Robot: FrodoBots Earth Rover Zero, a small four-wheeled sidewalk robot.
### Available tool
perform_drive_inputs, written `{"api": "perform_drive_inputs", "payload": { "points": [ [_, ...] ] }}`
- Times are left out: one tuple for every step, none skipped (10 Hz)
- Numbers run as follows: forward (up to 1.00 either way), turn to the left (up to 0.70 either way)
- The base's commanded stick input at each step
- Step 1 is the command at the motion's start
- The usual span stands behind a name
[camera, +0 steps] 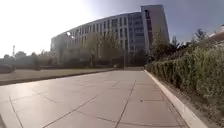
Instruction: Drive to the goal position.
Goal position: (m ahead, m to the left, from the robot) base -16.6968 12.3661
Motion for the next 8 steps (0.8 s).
{"api": "perform_drive_inputs", "payload": {
  "points": [
    [0.04,0.0],
    [0.04,0.0],
    [0.04,0.0],
    [0.04,0.0],
    [0.04,0.0],
    [0.04,0.0],
    [0.04,0.0],
    [0.04,0.0]
  ]
}}
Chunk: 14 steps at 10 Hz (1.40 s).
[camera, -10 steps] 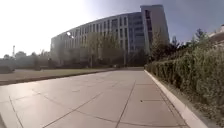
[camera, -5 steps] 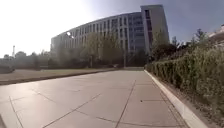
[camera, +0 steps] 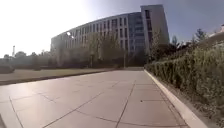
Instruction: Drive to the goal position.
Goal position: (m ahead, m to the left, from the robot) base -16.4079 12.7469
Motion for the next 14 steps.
{"api": "perform_drive_inputs", "payload": {
  "points": [
    [0.04,0.0],
    [0.04,0.0],
    [0.04,0.0],
    [0.04,0.0],
    [0.04,0.0],
    [0.04,0.0],
    [0.04,0.0],
    [0.04,0.0],
    [0.04,0.0],
    [0.04,0.0],
    [0.04,0.0],
    [0.04,0.0],
    [0.04,0.0],
    [0.04,0.0]
  ]
}}
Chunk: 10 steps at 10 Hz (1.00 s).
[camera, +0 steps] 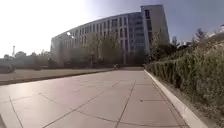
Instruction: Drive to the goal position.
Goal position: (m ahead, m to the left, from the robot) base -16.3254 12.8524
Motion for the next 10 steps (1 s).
{"api": "perform_drive_inputs", "payload": {
  "points": [
    [0.04,0.0],
    [0.04,0.0],
    [0.04,0.0],
    [0.04,0.0],
    [0.04,0.0],
    [0.04,0.0],
    [0.04,0.0],
    [0.04,0.0],
    [0.04,0.0],
    [0.04,0.0]
  ]
}}
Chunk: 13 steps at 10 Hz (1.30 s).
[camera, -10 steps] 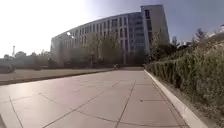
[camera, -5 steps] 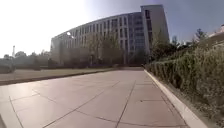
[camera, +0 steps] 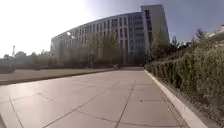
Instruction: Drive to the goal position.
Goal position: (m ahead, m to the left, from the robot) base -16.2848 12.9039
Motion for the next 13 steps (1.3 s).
{"api": "perform_drive_inputs", "payload": {
  "points": [
    [0.04,0.0],
    [0.04,0.0],
    [0.04,0.0],
    [0.04,0.0],
    [0.04,0.0],
    [0.04,0.0],
    [0.04,0.0],
    [0.04,0.0],
    [0.04,0.0],
    [0.04,0.0],
    [0.04,0.0],
    [0.04,0.0],
    [0.04,0.0]
  ]
}}
